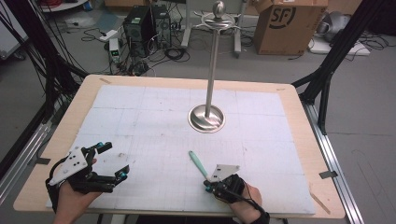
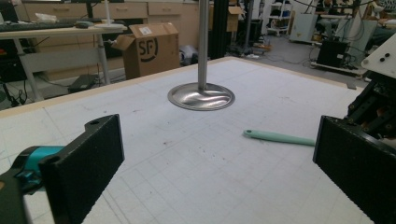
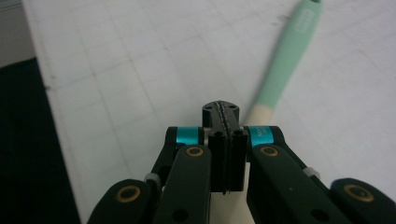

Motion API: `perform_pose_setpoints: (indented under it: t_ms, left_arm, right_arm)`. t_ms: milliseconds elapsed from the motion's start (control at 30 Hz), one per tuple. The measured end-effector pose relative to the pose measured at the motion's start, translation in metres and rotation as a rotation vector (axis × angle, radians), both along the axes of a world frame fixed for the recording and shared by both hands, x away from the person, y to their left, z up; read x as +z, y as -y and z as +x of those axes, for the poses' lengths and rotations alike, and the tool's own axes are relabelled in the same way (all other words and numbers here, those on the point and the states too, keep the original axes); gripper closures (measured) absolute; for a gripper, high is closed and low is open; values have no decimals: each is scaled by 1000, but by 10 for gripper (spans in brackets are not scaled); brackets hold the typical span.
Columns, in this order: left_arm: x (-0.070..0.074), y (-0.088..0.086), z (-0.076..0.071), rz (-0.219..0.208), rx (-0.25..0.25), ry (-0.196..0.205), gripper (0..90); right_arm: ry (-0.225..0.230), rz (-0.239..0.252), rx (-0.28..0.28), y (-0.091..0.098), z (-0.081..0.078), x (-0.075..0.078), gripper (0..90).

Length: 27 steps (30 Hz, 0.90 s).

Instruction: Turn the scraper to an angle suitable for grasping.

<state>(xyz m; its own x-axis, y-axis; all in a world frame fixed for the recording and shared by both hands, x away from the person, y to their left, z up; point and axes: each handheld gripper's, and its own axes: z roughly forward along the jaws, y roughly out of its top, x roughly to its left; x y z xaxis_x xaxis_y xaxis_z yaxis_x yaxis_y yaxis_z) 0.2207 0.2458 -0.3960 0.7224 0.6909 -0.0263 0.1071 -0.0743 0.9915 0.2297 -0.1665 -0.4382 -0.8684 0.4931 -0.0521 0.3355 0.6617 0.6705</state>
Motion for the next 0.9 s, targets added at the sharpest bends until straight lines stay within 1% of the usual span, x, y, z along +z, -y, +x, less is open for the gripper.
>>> perform_pose_setpoints:
  t_ms: [33, 67, 133, 200, 233, 267, 367, 433, 500, 633, 667, 700, 733, 767, 800, 833, 867, 900]
  left_arm:
    - [0, 0, 0, 1, -1, 0, 25]
    - [0, 0, 0, 0, 1, 2, 25]
    - [0, 0, 0, 1, 1, 1, 25]
    - [0, 0, 0, 2, 1, 1, 25]
    - [0, 0, 0, 1, 2, 0, 25]
    - [0, 1, 0, 1, 1, -1, 25]
    - [-1, 2, 0, 4, 1, -2, 25]
    - [-1, 2, 0, 7, 1, -2, 25]
    - [-1, 2, 0, 7, -1, -4, 25]
    - [-1, 2, 0, 9, -1, -4, 25]
    - [-1, 3, 0, 8, -2, -5, 25]
    - [-1, 2, 0, 8, -1, -4, 25]
    - [-1, 2, 0, 8, -1, -4, 25]
    - [-1, 2, 0, 8, -1, -4, 25]
    - [-1, 2, 1, 10, 1, -4, 25]
    - [-1, 2, 1, 10, 1, -4, 25]
    - [-1, 2, 0, 11, 2, -5, 25]
    - [-1, 2, 0, 11, 0, -5, 25]
  right_arm:
    - [0, 0, 0, 0, 0, 0, 900]
    - [7, -3, -14, 7, 2, 0, 900]
    - [22, -15, -29, 15, 6, 0, 900]
    - [26, -14, -46, 23, 10, 0, 900]
    - [26, -14, -46, 23, 10, 0, 900]
    - [28, -7, -64, 33, 15, -1, 900]
    - [39, 9, -81, 44, 22, -2, 900]
    - [47, 18, -93, 49, 26, -3, 900]
    - [43, 32, -95, 53, 28, -4, 900]
    - [35, 48, -92, 54, 29, -4, 900]
    - [22, 70, -79, 55, 29, -3, 900]
    - [19, 127, -62, 58, 28, -1, 900]
    - [27, 176, -65, 62, 27, 3, 898]
    - [40, 208, -74, 67, 26, 8, 893]
    - [51, 232, -76, 71, 24, 12, 867]
    - [58, 258, -78, 74, 22, 16, 811]
    - [58, 258, -78, 74, 22, 16, 811]
    - [64, 284, -67, 79, 20, 22, 654]
